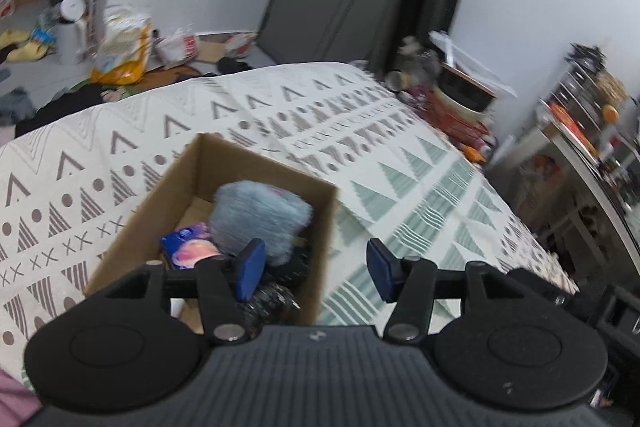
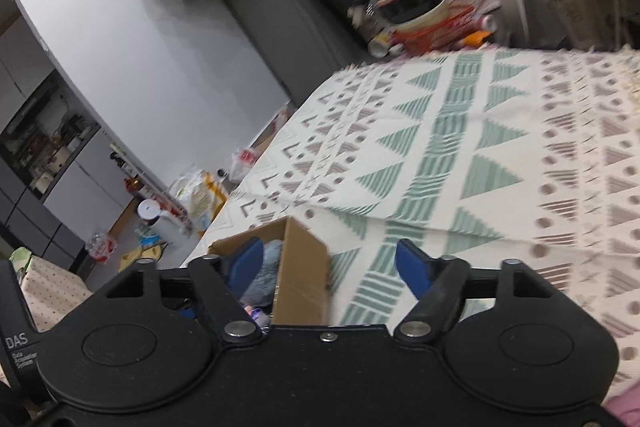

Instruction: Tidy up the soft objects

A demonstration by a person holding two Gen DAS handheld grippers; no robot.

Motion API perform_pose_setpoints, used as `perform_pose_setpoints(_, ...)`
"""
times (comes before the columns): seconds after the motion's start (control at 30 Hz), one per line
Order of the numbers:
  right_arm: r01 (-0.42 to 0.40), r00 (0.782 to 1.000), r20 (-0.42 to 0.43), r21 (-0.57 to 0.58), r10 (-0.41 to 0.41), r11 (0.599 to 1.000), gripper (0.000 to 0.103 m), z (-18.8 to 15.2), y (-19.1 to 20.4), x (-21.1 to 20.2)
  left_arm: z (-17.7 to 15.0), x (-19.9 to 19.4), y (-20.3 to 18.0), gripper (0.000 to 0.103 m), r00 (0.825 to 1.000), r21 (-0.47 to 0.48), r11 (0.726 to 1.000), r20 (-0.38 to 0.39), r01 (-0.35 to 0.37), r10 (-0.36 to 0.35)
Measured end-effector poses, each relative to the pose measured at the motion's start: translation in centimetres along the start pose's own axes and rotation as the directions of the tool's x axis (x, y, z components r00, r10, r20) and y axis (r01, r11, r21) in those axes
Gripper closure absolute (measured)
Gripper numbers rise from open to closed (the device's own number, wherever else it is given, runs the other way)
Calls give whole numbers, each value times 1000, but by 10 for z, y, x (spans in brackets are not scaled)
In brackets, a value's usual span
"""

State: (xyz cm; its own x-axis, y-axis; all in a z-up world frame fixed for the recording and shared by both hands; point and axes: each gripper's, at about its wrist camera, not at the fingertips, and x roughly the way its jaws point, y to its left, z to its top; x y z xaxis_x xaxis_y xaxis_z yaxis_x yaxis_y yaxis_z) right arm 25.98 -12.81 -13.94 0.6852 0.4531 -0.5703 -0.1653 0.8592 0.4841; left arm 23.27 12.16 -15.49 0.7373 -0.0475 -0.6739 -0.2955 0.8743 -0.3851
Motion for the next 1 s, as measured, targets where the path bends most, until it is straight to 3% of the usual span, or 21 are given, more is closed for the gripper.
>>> perform_pose_setpoints(0.1, -4, 1000, 27, 16, 3, 1000, 24, 3, -10, -19, -7, -19, -14, 48, 1000, 34, 999, 11, 27, -27)
perform_pose_setpoints(0.23, 14, 998, 66, 25, -16, 1000, 12, 3, -21, -45, -15, -46, -29, 48, 999, 66, 997, 26, 44, -46)
perform_pose_setpoints(0.33, 14, 997, 73, 28, -16, 1000, 10, 1, -27, -61, -18, -64, -37, 48, 998, 81, 996, 35, 46, -49)
perform_pose_setpoints(0.43, 26, 996, 86, 22, -28, 999, 0, -2, -32, -78, -20, -83, -45, 48, 997, 108, 992, 33, 60, -64)
perform_pose_setpoints(1.0, 44, 990, 134, -82, -33, 996, 0, -14, -31, -154, -43, -168, -76, 48, 991, 220, 970, 60, 105, -121)
